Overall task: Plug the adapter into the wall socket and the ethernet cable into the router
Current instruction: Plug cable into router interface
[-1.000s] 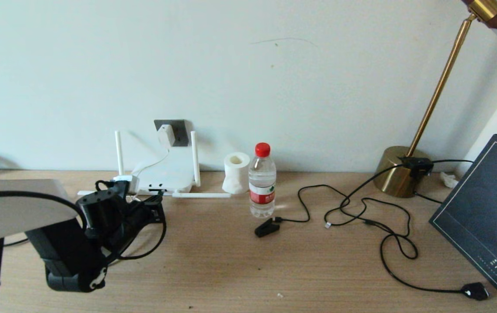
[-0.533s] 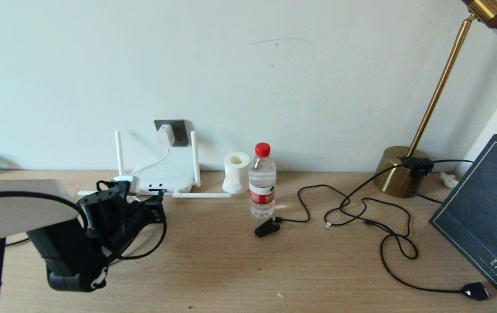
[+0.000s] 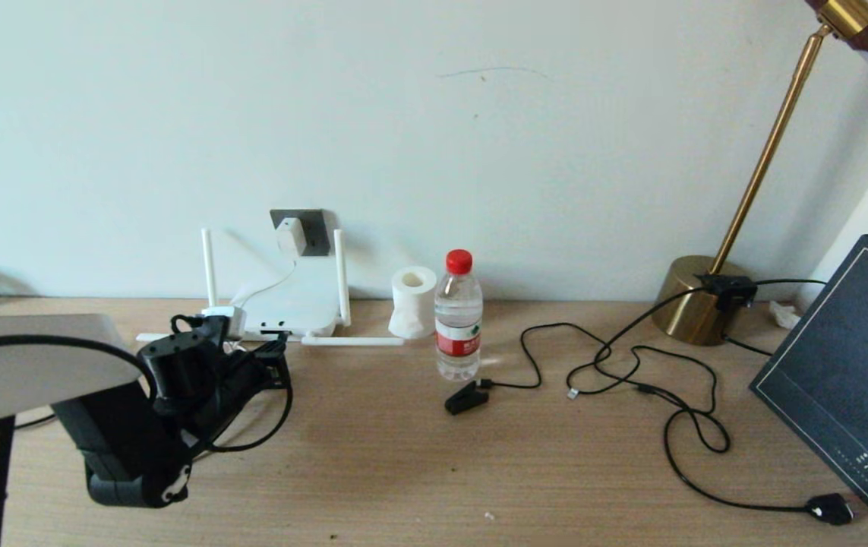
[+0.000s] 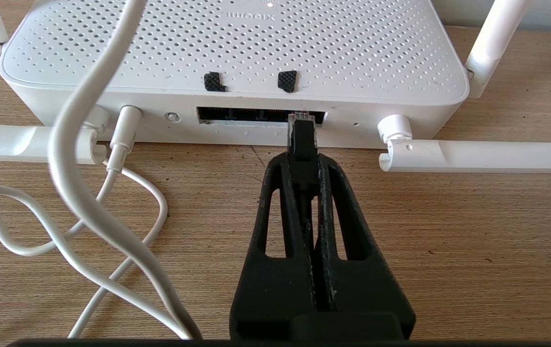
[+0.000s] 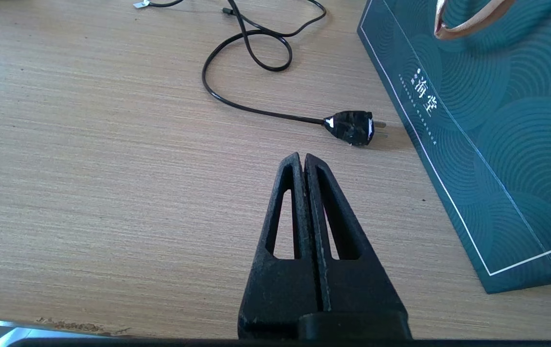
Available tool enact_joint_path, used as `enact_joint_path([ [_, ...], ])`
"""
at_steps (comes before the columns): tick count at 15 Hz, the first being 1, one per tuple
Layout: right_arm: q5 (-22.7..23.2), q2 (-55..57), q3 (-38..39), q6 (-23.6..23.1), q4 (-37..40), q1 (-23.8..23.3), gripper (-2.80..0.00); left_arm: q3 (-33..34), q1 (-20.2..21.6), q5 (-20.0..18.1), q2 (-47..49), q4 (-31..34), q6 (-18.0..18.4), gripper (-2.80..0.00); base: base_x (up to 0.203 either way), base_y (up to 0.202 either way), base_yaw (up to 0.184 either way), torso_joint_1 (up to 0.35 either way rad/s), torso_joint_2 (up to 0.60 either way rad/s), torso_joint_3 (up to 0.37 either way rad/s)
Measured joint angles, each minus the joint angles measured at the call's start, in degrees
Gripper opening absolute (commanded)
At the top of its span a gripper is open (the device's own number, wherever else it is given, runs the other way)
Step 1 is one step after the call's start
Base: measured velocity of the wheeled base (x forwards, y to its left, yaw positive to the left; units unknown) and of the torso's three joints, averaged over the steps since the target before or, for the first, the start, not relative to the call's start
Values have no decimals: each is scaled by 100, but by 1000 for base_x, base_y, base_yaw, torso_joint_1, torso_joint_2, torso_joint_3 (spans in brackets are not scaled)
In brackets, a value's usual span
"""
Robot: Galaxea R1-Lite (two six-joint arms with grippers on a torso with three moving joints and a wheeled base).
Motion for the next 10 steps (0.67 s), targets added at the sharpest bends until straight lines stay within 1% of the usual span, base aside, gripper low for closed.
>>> enact_joint_path([
  [10,0,0,0,-4,-2,0,-280,-37,0,1,18,6,0,-280,0,0,0,0,0,0],
])
